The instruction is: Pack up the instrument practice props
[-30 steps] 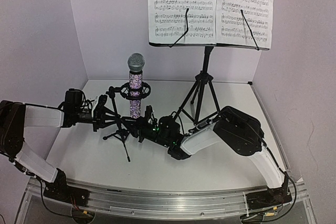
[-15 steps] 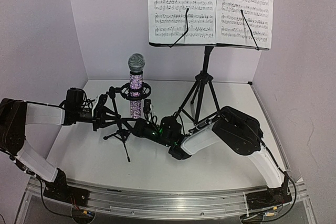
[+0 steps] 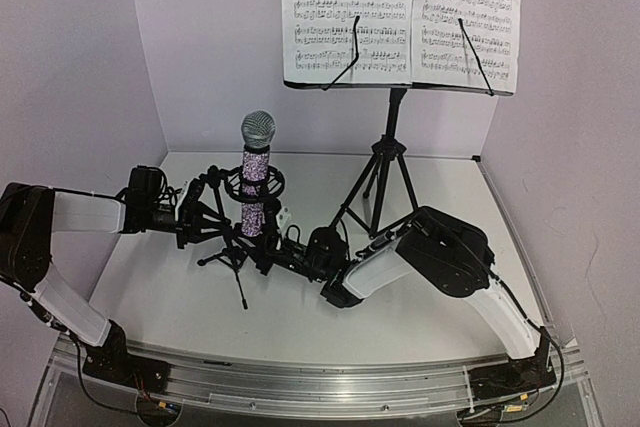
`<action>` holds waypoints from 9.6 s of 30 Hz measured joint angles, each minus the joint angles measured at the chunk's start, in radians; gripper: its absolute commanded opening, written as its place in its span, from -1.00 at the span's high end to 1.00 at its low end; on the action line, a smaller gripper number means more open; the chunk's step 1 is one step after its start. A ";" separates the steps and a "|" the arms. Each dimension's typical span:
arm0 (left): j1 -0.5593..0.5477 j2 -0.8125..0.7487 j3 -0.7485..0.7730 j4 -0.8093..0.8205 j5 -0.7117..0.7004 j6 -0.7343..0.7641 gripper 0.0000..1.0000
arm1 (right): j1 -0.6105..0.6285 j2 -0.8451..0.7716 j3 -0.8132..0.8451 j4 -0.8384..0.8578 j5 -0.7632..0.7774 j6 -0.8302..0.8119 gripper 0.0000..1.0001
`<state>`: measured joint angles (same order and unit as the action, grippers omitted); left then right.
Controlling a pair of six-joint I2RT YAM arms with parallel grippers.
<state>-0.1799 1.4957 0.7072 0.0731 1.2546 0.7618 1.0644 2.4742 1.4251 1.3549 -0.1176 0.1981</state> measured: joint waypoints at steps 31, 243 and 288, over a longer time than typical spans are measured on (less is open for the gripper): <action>0.001 0.015 0.014 -0.021 0.019 0.027 1.00 | 0.051 -0.052 -0.192 -0.109 0.052 0.638 -0.41; -0.012 -0.031 0.178 -0.029 0.161 -0.194 1.00 | -0.020 -0.130 -0.073 -0.206 -0.033 0.065 1.00; 0.029 0.019 0.189 -0.313 0.250 0.261 1.00 | 0.046 -0.381 -0.392 -0.287 0.022 -0.477 -0.77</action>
<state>-0.1510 1.5149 0.8965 -0.2401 1.5047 1.0225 1.1100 2.0932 1.0330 1.0674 -0.0953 -0.2785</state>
